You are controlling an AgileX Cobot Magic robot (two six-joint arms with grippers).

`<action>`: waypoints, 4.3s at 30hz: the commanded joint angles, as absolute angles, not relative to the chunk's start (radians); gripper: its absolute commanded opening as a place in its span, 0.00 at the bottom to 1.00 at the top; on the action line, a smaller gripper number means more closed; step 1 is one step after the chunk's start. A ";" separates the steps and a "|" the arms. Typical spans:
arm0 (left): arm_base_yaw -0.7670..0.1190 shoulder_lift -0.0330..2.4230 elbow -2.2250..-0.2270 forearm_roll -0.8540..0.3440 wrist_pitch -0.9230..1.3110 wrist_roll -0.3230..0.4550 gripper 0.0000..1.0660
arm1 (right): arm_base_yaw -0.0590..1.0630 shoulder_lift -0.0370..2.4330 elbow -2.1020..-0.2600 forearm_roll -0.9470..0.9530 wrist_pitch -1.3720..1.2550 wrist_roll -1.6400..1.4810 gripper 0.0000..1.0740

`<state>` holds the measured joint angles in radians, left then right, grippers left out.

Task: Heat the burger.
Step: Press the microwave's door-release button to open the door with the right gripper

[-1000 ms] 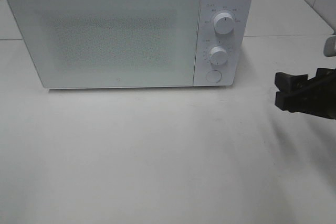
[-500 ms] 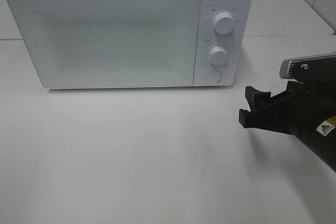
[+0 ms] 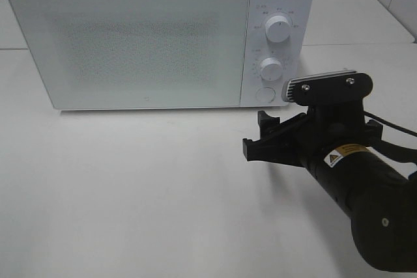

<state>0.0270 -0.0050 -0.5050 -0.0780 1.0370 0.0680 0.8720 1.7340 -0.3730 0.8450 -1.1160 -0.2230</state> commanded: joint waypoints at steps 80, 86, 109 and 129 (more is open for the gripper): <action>0.029 -0.023 -0.505 -0.081 1.033 0.071 0.84 | 0.687 1.970 -0.652 0.779 -0.987 1.361 0.00; 0.029 -0.023 -0.505 -0.081 1.033 0.071 0.84 | 0.651 2.004 -0.699 0.762 -0.981 1.357 0.00; 0.029 -0.023 -0.505 -0.081 1.033 0.071 0.84 | 0.563 2.133 -0.865 0.709 -0.928 1.342 0.00; 0.029 -0.023 -0.505 -0.081 1.033 0.071 0.84 | 0.550 2.157 -0.946 0.778 -1.050 1.308 0.00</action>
